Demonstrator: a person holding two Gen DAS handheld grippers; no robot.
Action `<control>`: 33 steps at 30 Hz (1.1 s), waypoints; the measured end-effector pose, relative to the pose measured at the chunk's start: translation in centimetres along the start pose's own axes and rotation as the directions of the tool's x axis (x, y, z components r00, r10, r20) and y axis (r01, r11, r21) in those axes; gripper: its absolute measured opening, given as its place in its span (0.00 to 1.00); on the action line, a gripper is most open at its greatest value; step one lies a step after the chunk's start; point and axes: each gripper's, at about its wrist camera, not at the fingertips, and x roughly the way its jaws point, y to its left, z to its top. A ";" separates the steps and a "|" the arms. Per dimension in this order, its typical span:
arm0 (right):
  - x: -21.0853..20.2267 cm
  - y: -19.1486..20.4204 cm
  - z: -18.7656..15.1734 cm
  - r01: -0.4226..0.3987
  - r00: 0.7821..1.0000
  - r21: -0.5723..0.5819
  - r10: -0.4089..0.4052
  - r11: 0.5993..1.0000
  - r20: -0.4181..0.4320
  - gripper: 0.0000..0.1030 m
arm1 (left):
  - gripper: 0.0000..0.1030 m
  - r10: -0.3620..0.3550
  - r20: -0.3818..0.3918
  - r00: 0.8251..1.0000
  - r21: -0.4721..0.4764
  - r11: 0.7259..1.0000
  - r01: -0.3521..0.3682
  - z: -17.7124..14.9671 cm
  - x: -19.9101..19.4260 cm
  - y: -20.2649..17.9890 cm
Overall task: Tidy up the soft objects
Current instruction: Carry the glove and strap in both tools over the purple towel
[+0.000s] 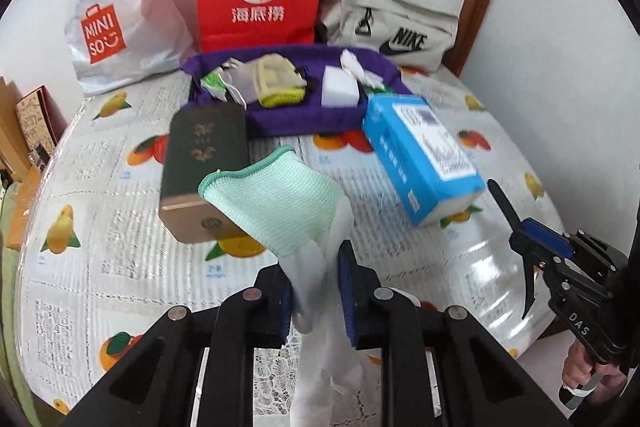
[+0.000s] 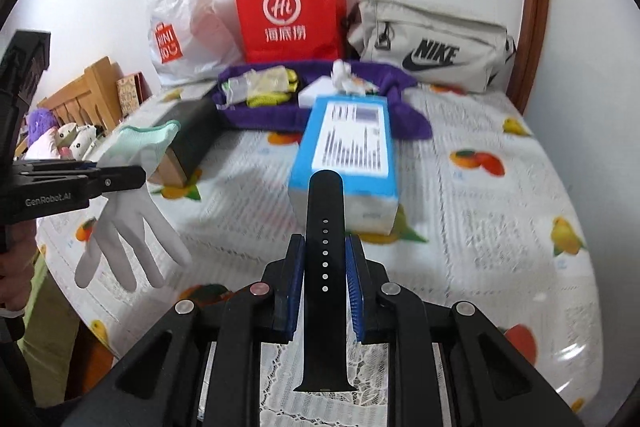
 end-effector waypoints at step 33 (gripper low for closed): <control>2.4 -1.7 13.7 -0.039 0.997 -0.027 0.041 0.999 0.058 0.20 | 0.19 0.031 0.065 0.997 -0.095 0.995 -0.025 10.6 0.7 3.7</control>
